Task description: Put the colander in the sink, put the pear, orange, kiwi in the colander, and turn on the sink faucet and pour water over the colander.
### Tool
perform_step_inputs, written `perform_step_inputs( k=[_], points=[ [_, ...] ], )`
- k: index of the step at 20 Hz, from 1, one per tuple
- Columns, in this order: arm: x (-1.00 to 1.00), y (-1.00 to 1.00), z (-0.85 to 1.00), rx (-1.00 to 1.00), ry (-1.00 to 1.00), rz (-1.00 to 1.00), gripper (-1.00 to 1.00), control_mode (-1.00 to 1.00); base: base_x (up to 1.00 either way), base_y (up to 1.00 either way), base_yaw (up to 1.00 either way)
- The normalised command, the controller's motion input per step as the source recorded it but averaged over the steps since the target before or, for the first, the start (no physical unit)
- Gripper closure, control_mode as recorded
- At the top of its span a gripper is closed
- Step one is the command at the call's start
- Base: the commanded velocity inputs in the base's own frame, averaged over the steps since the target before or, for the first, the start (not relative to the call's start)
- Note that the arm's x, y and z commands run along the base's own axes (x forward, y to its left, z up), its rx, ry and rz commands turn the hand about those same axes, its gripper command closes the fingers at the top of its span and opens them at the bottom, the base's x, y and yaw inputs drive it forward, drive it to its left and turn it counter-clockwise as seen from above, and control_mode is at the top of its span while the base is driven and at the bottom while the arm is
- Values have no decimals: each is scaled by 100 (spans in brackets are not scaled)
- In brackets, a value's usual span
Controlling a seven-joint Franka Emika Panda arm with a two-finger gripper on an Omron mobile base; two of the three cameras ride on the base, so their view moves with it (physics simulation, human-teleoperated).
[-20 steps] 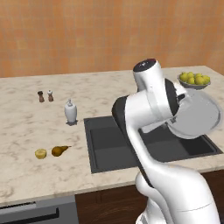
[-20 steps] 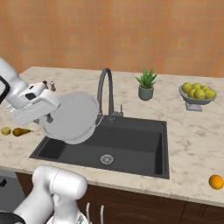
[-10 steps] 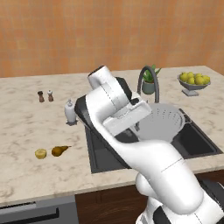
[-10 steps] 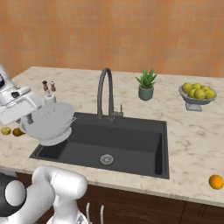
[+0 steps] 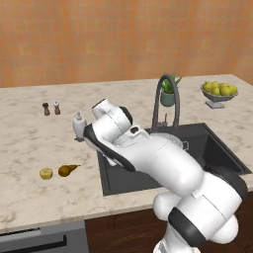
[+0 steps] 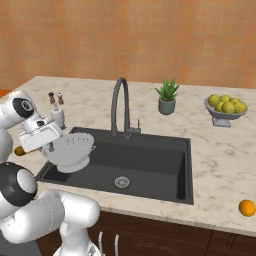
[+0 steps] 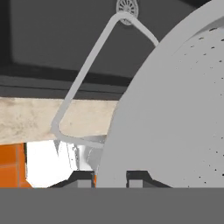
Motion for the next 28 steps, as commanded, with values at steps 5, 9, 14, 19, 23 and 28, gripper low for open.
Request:
perform_step_inputs(
  k=[5, 9, 14, 19, 23, 28],
  points=[
    [82, -27, -78, 0, 0, 0, 100, -100, 0, 0, 0],
    [77, -58, -63, 0, -1, 2, 100, -100, 0, 0, 0],
    [62, -21, -64, 0, -4, 7, 100, -100, 0, 0, 0],
    [21, -2, -78, -2, -10, 3, 100, -100, 0, 0, 0],
    [27, -34, -66, 0, -17, 5, 100, -100, 0, 0, 0],
    [36, -56, -47, 0, -6, 2, 100, -100, 0, 0, 0]
  ],
)
